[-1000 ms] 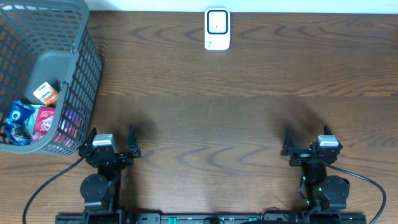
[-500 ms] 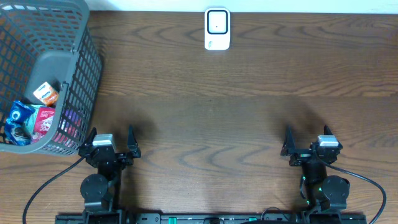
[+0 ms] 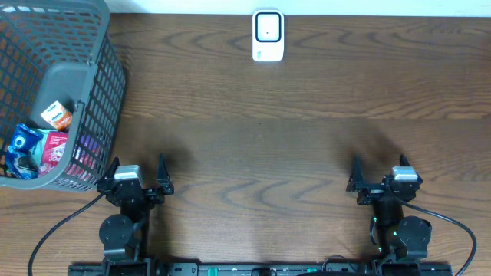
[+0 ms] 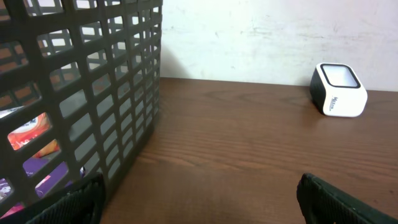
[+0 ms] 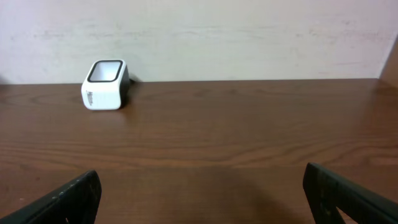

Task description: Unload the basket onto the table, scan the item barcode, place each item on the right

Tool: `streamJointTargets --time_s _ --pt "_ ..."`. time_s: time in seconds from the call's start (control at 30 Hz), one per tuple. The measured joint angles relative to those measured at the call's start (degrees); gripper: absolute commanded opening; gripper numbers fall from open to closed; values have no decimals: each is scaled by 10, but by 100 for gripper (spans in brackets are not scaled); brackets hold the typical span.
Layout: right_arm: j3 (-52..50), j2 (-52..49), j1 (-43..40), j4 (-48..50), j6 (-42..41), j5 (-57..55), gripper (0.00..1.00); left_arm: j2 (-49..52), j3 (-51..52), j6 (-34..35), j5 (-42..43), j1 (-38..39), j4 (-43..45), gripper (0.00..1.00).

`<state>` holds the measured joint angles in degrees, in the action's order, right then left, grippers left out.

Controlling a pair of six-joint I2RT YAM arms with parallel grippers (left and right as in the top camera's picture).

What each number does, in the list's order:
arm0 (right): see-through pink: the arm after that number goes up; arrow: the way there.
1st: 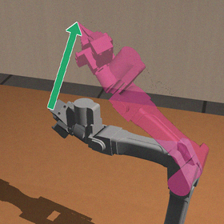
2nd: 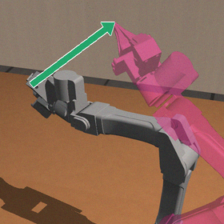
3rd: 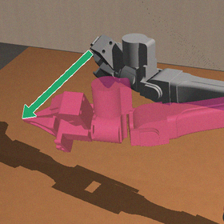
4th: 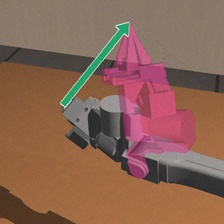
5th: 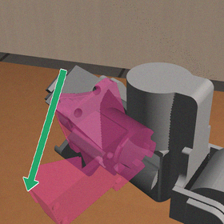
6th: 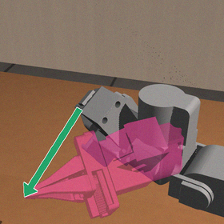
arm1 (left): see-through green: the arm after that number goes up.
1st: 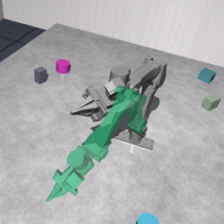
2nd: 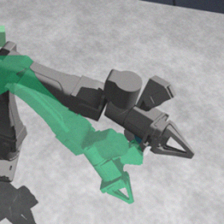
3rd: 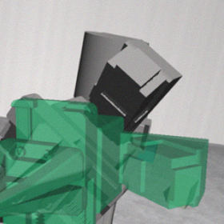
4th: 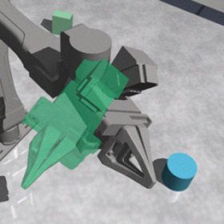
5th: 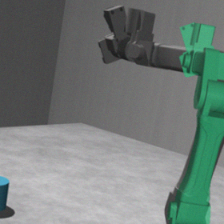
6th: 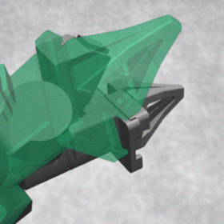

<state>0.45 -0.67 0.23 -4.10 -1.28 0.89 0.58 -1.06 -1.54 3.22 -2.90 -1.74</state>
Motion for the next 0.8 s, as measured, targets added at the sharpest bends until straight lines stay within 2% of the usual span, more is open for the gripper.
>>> streamJointTargets --time_s 0.47,0.53,0.7,0.8 --pt "0 0 0 0 0 0 99 0 0 6 7 0 4 98" --pt "0 0 0 0 0 0 99 0 0 30 40 0 8 98" --pt "0 0 0 0 0 0 98 0 0 138 215 0 22 98" --pt "0 0 0 0 0 0 99 0 0 176 271 0 28 98"
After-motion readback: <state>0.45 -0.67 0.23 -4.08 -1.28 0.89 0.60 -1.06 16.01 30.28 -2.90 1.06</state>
